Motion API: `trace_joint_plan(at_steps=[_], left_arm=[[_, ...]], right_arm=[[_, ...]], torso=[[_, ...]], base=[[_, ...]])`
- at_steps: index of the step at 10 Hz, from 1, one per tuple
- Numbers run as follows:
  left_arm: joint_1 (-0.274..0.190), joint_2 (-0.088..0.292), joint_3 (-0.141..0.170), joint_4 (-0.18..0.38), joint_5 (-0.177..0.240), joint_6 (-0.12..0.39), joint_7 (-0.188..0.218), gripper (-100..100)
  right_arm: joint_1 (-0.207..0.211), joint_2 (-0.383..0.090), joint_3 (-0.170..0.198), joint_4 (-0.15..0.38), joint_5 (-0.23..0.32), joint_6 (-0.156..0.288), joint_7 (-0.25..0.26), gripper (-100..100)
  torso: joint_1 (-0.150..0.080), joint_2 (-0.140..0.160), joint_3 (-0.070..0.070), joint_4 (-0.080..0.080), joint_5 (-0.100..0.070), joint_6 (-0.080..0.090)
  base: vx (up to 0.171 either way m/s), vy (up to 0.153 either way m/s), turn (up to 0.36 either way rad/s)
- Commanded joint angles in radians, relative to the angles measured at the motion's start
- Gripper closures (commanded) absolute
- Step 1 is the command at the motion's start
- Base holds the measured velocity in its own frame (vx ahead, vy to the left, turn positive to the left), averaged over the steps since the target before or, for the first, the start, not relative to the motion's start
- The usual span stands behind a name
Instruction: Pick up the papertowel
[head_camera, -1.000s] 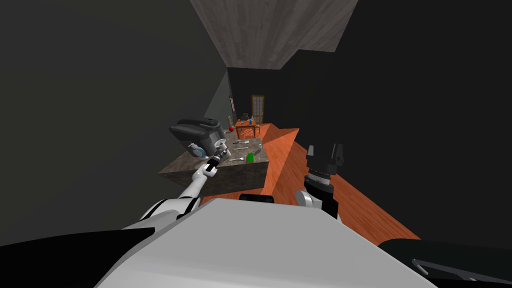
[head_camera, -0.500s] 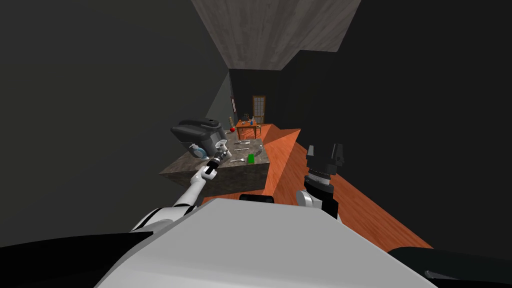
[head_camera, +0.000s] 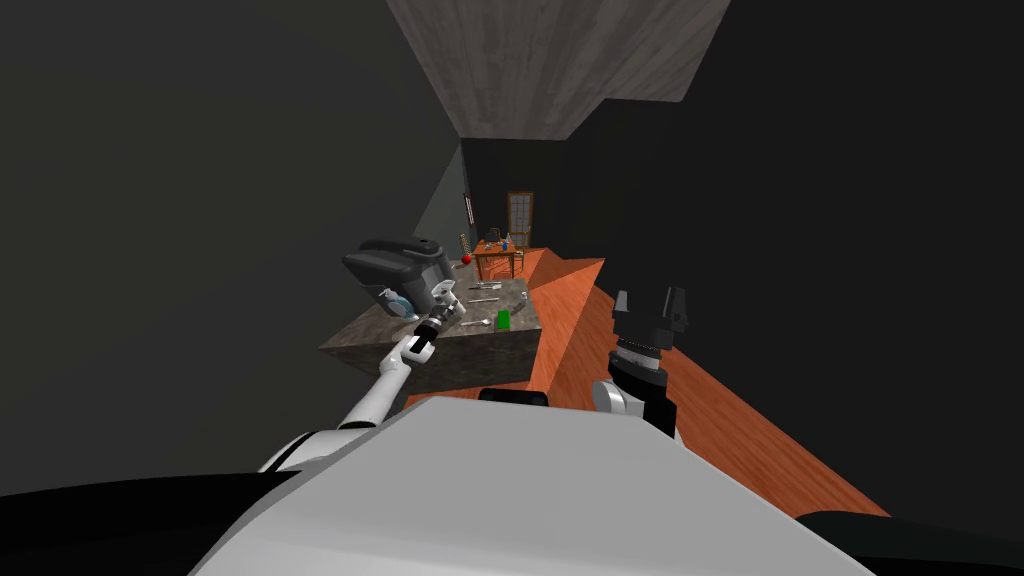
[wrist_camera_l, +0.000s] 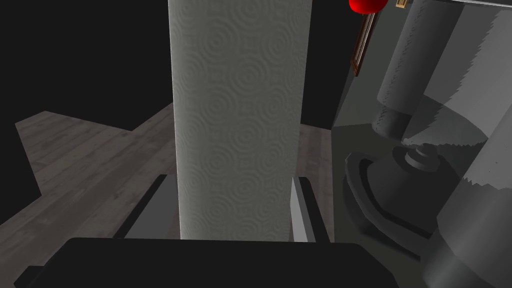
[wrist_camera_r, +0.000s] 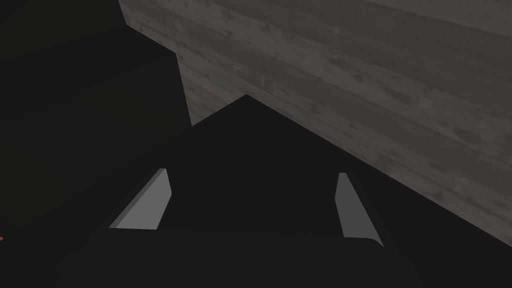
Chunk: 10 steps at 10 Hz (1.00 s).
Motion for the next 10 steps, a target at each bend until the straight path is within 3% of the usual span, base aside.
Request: trace_joint_plan(at_steps=[1, 3, 4, 5, 7, 8, 9, 10], left_arm=[[0.050, -0.007, -0.022, -0.050, -0.003, 0.034, 0.022, 100], [0.082, -0.007, -0.022, -0.120, -0.003, 0.034, 0.022, 100], [0.128, -0.017, -0.044, -0.152, -0.007, 0.069, 0.041, 100], [0.154, -0.017, -0.044, -0.182, -0.007, 0.069, 0.041, 100], [0.166, -0.017, -0.044, -0.251, -0.007, 0.069, 0.041, 100], [0.222, -0.027, -0.066, -0.298, -0.011, 0.104, 0.060, 100], [0.250, -0.027, -0.066, -0.343, -0.011, 0.104, 0.060, 100], [0.250, -0.027, -0.066, -0.368, -0.011, 0.104, 0.060, 100]], right_arm=[[0.000, 0.000, 0.000, 0.000, 0.000, 0.000, 0.000, 0], [0.000, 0.000, 0.000, 0.000, 0.000, 0.000, 0.000, 0], [0.000, 0.000, 0.000, 0.000, 0.000, 0.000, 0.000, 0], [0.000, 0.000, 0.000, 0.000, 0.000, 0.000, 0.000, 0], [0.000, 0.000, 0.000, 0.000, 0.000, 0.000, 0.000, 0], [0.000, 0.000, 0.000, 0.000, 0.000, 0.000, 0.000, 0], [0.000, 0.000, 0.000, 0.000, 0.000, 0.000, 0.000, 0], [0.000, 0.000, 0.000, 0.000, 0.000, 0.000, 0.000, 0]], torso=[[0.000, 0.000, 0.000, 0.000, 0.000, 0.000], [0.001, -0.004, -0.002, -0.002, 0.001, -0.002], [0.001, -0.003, -0.002, -0.001, 0.000, 0.000], [0.002, -0.004, -0.002, -0.002, 0.001, -0.002], [0.001, -0.003, -0.002, -0.001, 0.001, -0.001], [0.000, -0.001, 0.000, 0.000, 0.000, 0.000], [0.001, -0.003, -0.002, -0.001, 0.001, -0.001], [0.002, -0.004, -0.003, -0.002, 0.001, -0.001]], base=[[0.068, 0.005, 0.086], [0.058, 0.007, 0.048], [0.070, 0.022, 0.093], [0.080, 0.006, 0.049], [0.023, -0.002, -0.001], [0.077, 0.022, 0.089], [0.087, 0.009, 0.068], [0.035, -0.006, 0.004]])
